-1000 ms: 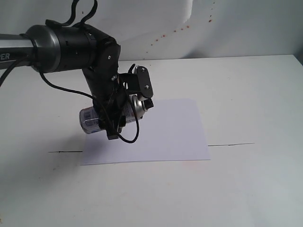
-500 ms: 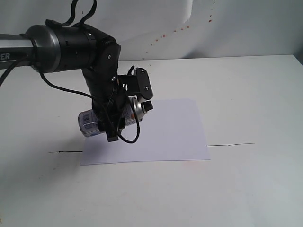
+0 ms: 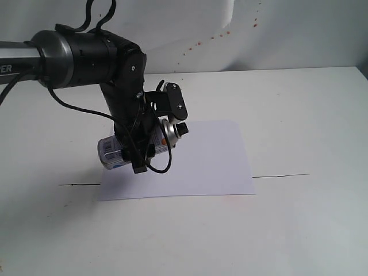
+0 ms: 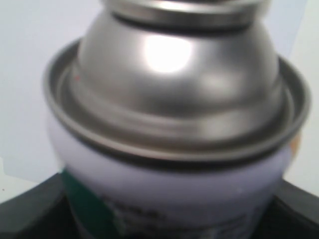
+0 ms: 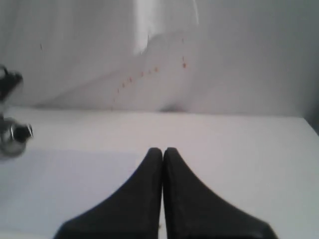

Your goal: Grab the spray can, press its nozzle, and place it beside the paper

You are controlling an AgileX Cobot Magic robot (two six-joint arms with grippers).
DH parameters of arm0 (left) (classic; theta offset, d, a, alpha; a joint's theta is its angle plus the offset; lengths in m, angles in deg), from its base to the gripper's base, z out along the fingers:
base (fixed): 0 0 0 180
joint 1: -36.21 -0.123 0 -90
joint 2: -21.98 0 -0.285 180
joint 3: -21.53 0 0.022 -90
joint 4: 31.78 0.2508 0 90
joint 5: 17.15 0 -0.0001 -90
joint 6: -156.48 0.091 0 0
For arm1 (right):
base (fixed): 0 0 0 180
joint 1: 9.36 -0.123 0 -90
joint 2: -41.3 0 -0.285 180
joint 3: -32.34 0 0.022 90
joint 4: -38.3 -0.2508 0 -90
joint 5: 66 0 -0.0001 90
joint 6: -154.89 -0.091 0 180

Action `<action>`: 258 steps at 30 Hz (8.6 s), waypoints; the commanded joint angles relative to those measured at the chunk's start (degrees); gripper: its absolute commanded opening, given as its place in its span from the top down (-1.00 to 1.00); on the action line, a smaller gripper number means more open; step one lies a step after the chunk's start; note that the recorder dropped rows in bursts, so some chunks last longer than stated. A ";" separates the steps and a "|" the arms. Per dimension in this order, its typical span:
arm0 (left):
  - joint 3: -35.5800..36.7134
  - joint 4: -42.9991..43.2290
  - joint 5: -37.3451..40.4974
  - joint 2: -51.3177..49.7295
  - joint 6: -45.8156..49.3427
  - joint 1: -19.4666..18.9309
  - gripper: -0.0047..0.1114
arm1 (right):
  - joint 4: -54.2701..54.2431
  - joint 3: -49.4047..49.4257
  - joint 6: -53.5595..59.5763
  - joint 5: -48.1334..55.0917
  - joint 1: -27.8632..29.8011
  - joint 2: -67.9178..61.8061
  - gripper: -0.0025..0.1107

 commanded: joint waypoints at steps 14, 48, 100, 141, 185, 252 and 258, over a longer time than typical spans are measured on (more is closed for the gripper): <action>-0.72 -0.05 0.34 0.69 -0.03 0.36 0.92 | -8.82 -1.37 -1.27 -23.29 -0.01 0.35 0.96; -0.72 0.14 0.11 0.69 -0.03 0.36 0.92 | -32.56 -57.87 23.45 30.31 -0.01 -90.15 0.96; -0.72 2.06 -2.87 0.69 -0.41 0.36 0.92 | -68.10 -85.92 40.72 64.29 1.51 -124.70 0.96; -0.72 1.64 -2.87 0.69 -0.41 0.36 0.92 | -71.14 -85.92 42.33 64.29 -1.83 -127.22 0.96; -0.72 1.66 -3.23 1.18 -0.67 0.36 0.92 | -45.88 -85.92 39.89 50.49 8.73 -110.79 0.96; -0.61 -25.20 -20.81 15.54 -7.51 -7.74 0.92 | -57.56 -9.60 64.94 -8.56 -1.96 -7.09 0.96; -0.61 -25.43 -24.87 17.63 -8.10 -7.74 0.92 | -57.56 -9.60 64.83 -8.56 -1.96 -7.09 0.96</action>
